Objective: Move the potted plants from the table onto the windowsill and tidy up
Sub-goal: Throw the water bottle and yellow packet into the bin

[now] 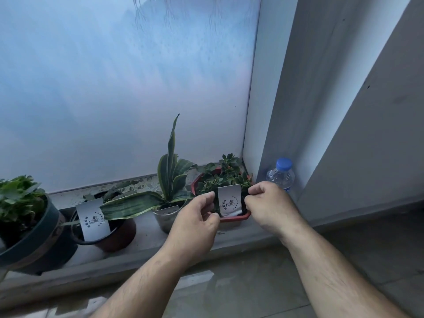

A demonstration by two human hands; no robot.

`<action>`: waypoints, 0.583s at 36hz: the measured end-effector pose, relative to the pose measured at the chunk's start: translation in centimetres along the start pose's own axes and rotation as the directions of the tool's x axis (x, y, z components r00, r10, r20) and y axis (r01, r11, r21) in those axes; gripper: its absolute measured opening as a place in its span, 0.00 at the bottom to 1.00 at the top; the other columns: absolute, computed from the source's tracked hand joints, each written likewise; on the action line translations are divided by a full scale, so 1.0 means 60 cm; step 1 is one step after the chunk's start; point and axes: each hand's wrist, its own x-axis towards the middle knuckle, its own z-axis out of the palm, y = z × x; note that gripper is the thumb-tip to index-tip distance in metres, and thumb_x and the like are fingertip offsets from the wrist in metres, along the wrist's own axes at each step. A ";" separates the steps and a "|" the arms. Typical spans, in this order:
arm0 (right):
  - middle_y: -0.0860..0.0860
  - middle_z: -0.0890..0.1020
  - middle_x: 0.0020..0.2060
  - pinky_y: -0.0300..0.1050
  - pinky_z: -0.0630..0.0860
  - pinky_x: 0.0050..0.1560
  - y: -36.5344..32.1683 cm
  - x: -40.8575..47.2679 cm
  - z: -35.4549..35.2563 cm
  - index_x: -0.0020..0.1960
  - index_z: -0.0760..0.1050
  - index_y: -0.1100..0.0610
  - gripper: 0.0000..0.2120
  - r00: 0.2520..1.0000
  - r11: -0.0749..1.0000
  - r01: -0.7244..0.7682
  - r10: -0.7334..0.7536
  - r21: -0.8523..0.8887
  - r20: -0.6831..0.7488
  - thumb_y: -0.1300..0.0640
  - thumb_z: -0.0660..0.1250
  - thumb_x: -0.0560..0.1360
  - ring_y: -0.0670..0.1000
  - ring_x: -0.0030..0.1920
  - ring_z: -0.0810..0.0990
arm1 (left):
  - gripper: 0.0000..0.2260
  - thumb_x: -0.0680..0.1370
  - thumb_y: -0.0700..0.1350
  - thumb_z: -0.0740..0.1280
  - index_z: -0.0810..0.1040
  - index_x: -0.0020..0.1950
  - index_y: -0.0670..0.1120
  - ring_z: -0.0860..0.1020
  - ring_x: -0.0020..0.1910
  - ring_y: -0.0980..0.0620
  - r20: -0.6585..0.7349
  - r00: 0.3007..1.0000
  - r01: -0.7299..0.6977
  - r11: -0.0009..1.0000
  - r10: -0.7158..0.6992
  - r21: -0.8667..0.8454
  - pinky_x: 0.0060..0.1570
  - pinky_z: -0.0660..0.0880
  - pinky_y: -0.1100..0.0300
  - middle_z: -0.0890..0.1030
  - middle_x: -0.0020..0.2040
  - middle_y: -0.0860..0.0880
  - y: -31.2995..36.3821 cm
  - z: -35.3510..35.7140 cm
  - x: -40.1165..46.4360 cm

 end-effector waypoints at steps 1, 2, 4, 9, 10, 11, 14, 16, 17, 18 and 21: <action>0.48 0.86 0.46 0.50 0.81 0.55 -0.004 -0.003 -0.004 0.47 0.77 0.50 0.04 1.000 1.000 0.023 -0.023 -0.009 -0.004 0.56 0.66 0.74 0.51 0.50 0.84 | 0.23 0.80 0.39 0.65 0.70 0.75 0.51 0.75 0.64 0.64 -0.009 1.000 -0.008 1.000 0.008 0.002 0.62 0.69 0.72 0.78 0.68 0.56 0.001 -0.004 -0.002; 0.47 0.86 0.42 0.51 0.82 0.52 -0.008 -0.007 -0.008 0.45 0.76 0.49 0.02 0.998 0.998 0.057 -0.057 -0.012 -0.017 0.55 0.66 0.73 0.51 0.47 0.85 | 0.23 0.80 0.40 0.65 0.70 0.75 0.51 0.75 0.65 0.64 -0.019 1.000 -0.018 1.000 0.018 -0.009 0.64 0.69 0.70 0.78 0.68 0.55 0.003 -0.008 -0.003; 0.46 0.85 0.37 0.49 0.83 0.46 -0.016 -0.014 -0.019 0.43 0.76 0.49 0.01 0.985 0.989 0.141 -0.144 -0.034 -0.094 0.54 0.66 0.73 0.49 0.41 0.85 | 0.22 0.81 0.41 0.66 0.72 0.75 0.51 0.76 0.64 0.64 -0.048 0.998 -0.038 0.998 0.036 -0.044 0.63 0.70 0.71 0.78 0.67 0.56 0.011 -0.016 -0.007; 0.47 0.82 0.46 0.44 0.76 0.46 -0.024 -0.014 -0.063 0.57 0.79 0.52 0.09 0.820 0.932 0.299 -0.360 -0.204 -0.445 0.54 0.66 0.78 0.52 0.47 0.81 | 0.17 0.81 0.46 0.67 0.76 0.69 0.54 0.78 0.56 0.70 -0.125 0.986 -0.120 0.990 0.110 -0.078 0.47 0.71 0.81 0.82 0.59 0.60 0.046 -0.037 -0.010; 0.49 0.81 0.53 0.44 0.75 0.48 -0.021 -0.009 -0.071 0.62 0.78 0.53 0.12 0.799 0.923 0.304 -0.382 -0.237 -0.465 0.55 0.66 0.79 0.53 0.50 0.80 | 0.16 0.81 0.46 0.67 0.77 0.68 0.54 0.78 0.54 0.72 -0.129 0.984 -0.138 0.986 0.127 -0.088 0.46 0.71 0.82 0.82 0.59 0.60 0.054 -0.042 -0.011; 0.51 0.78 0.59 0.46 0.75 0.50 -0.017 -0.003 -0.076 0.67 0.76 0.53 0.16 0.801 0.918 0.289 -0.388 -0.272 -0.456 0.55 0.65 0.80 0.55 0.55 0.80 | 0.15 0.81 0.46 0.67 0.77 0.67 0.53 0.78 0.53 0.72 -0.135 0.981 -0.155 0.983 0.142 -0.097 0.45 0.71 0.82 0.82 0.58 0.60 0.061 -0.046 -0.012; 0.50 0.70 0.71 0.51 0.75 0.57 -0.002 0.011 -0.084 0.76 0.67 0.50 0.24 0.873 0.898 0.208 -0.350 -0.388 -0.340 0.53 0.64 0.80 0.58 0.64 0.77 | 0.14 0.80 0.47 0.68 0.77 0.66 0.54 0.79 0.53 0.71 -0.150 0.975 -0.179 0.979 0.163 -0.099 0.45 0.72 0.80 0.82 0.56 0.61 0.074 -0.056 -0.014; 0.49 0.69 0.72 0.51 0.75 0.59 0.006 0.018 -0.082 0.76 0.67 0.49 0.24 0.898 0.883 0.197 -0.337 -0.426 -0.284 0.53 0.63 0.81 0.57 0.66 0.76 | 0.15 0.80 0.47 0.68 0.76 0.67 0.54 0.79 0.54 0.70 -0.150 0.974 -0.183 0.978 0.168 -0.096 0.45 0.73 0.79 0.82 0.57 0.62 0.079 -0.060 -0.016; 0.48 0.70 0.71 0.51 0.75 0.60 0.007 0.021 -0.081 0.75 0.69 0.49 0.23 0.902 0.881 0.202 -0.337 -0.428 -0.268 0.53 0.63 0.81 0.57 0.66 0.76 | 0.15 0.80 0.47 0.68 0.76 0.67 0.54 0.79 0.54 0.70 -0.152 0.974 -0.182 0.979 0.166 -0.094 0.45 0.73 0.79 0.82 0.58 0.62 0.079 -0.062 -0.018; 0.48 0.72 0.70 0.51 0.76 0.60 0.007 0.023 -0.080 0.73 0.71 0.49 0.21 0.904 0.881 0.210 -0.340 -0.424 -0.258 0.53 0.63 0.81 0.57 0.65 0.76 | 0.15 0.80 0.47 0.68 0.77 0.67 0.54 0.79 0.54 0.69 -0.155 0.974 -0.180 0.979 0.164 -0.095 0.45 0.73 0.79 0.82 0.58 0.61 0.079 -0.064 -0.020; 0.50 0.73 0.67 0.52 0.77 0.60 0.008 0.027 -0.079 0.68 0.75 0.52 0.17 0.908 0.893 0.208 -0.328 -0.398 -0.261 0.54 0.65 0.80 0.58 0.62 0.78 | 0.14 0.80 0.46 0.68 0.78 0.65 0.55 0.80 0.53 0.68 -0.173 0.972 -0.177 0.979 0.158 -0.099 0.47 0.75 0.76 0.82 0.57 0.61 0.075 -0.068 -0.028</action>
